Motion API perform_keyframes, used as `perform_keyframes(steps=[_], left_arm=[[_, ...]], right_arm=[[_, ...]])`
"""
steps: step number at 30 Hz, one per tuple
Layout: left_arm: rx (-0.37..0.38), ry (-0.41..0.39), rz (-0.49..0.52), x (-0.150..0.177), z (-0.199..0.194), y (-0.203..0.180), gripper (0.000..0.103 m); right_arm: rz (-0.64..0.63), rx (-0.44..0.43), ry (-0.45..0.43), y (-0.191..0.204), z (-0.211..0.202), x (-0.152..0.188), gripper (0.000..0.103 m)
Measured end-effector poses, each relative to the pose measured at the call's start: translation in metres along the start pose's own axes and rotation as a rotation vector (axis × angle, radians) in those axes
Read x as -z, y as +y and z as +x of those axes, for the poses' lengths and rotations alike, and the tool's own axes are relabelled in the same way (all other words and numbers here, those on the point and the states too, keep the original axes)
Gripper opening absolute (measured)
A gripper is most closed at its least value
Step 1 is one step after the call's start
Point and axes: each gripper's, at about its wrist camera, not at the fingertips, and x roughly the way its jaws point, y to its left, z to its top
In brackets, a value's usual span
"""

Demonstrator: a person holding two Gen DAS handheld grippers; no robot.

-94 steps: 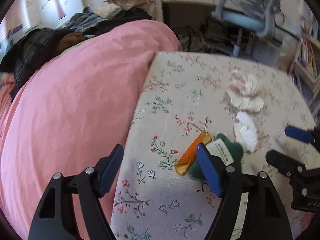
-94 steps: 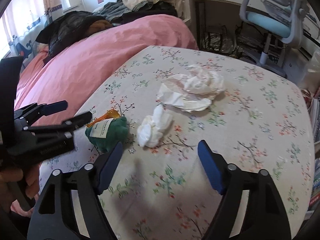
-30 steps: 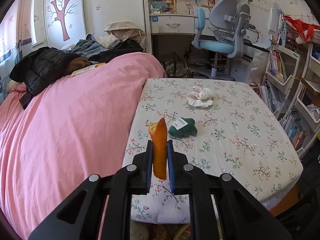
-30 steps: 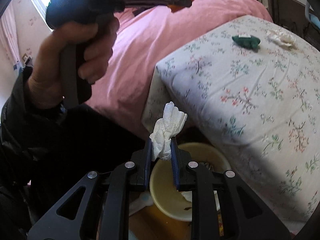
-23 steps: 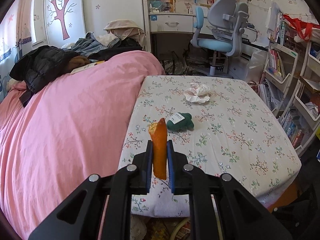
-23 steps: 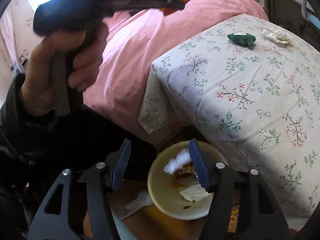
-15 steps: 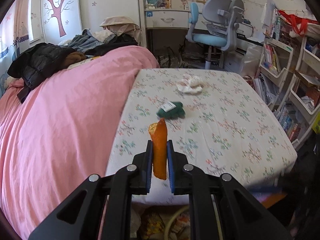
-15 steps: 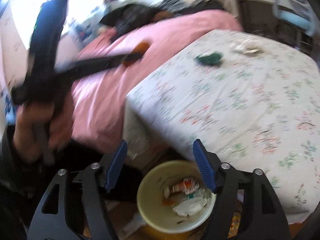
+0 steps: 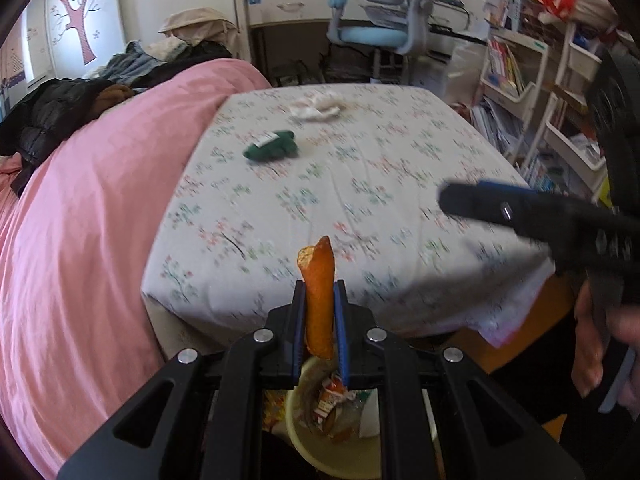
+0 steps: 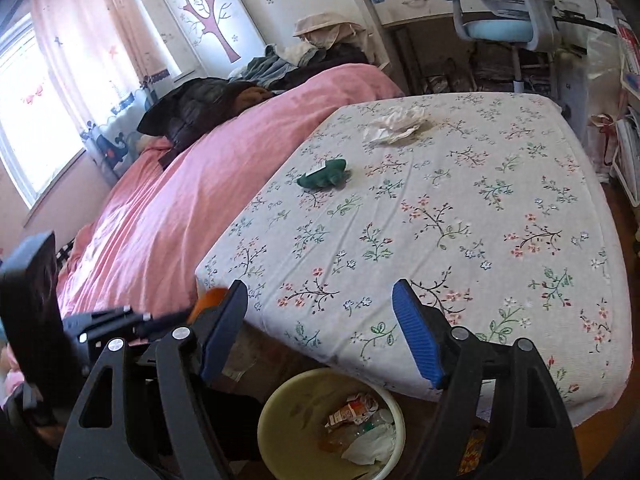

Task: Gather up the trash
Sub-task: 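Carry both items over the yellow bin and open both grippers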

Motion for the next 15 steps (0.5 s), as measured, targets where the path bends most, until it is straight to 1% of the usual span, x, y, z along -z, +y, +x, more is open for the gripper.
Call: perform_keyframes(steps=[8, 10, 12, 13, 15], left_arm=[[0.022, 0.043, 0.01, 0.014, 0.0, -0.012, 0.014], [0.029, 0.068, 0.015, 0.017, 0.003, -0.015, 0.014], [0.043, 0.117, 0.021, 0.022, 0.008, -0.018, 0.017], [0.051, 0.147, 0.025, 0.025, 0.011, -0.02, 0.021], [0.038, 0.172, 0.035, 0.029, 0.013, -0.023, 0.066]], right_arm=[[-0.008, 0.022, -0.008, -0.002, 0.001, 0.002, 0.073], [-0.006, 0.025, -0.008, -0.003, 0.002, 0.002, 0.073], [-0.005, 0.031, -0.007, -0.004, 0.003, 0.003, 0.075], [-0.006, 0.034, -0.007, -0.004, 0.003, 0.003, 0.076], [-0.004, 0.04, -0.008, -0.005, 0.003, 0.002, 0.078]])
